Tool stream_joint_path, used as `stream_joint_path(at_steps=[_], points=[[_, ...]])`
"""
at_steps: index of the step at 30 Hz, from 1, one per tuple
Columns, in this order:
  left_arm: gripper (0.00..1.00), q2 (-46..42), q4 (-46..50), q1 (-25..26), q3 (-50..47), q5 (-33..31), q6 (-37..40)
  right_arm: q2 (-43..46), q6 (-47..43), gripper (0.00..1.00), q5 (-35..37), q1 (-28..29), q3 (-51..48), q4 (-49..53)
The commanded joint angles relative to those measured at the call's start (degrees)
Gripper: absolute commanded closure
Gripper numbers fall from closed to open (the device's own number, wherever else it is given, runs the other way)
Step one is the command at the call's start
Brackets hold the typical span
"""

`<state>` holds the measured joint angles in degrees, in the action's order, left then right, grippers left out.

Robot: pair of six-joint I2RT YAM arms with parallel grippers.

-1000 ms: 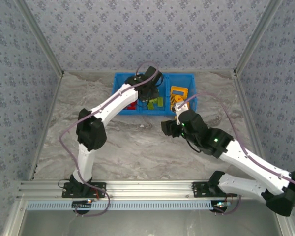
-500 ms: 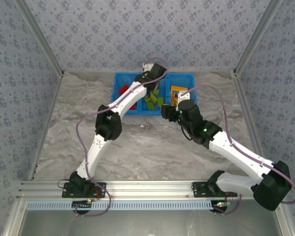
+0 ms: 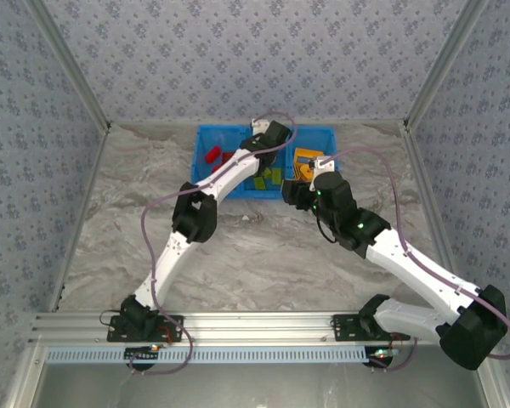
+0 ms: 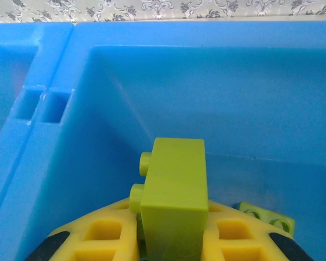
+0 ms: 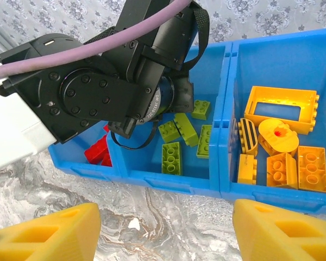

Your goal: Sort the legos into containers by color

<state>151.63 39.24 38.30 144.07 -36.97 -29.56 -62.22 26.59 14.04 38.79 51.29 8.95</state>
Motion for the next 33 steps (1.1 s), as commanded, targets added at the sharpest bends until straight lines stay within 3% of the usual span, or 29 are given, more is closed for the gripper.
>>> stream_joint_path(at_steps=[1, 9, 15, 22, 29, 33], points=[[0.77, 0.94, 3.94, 0.36, 2.17, -2.89, -0.23, 1.13, 1.51, 0.32, -0.86, -0.46, -0.17, 1.57], [0.69, 0.21, 9.18, 0.46, 2.97, 0.88, -1.14, 1.55, 1.99, 0.32, -1.19, -0.46, 0.42, 2.92], [0.51, -2.22, 11.51, 1.06, 3.00, 1.65, -1.44, 1.60, 1.89, 0.31, -1.56, -0.46, 1.58, 4.70], [0.46, -7.79, 13.60, 1.75, 2.97, 1.70, -3.11, 1.72, 0.52, 0.32, -4.79, -0.44, 2.77, 5.40], [0.43, -18.25, 20.67, 2.07, 1.50, 1.06, -8.79, 4.74, -2.78, 0.32, -9.86, -0.02, 3.35, 3.18], [0.38, -30.55, 21.88, 1.46, -9.98, 2.52, -11.22, 8.13, -4.29, 0.32, -10.06, -0.38, 2.89, 3.59]])
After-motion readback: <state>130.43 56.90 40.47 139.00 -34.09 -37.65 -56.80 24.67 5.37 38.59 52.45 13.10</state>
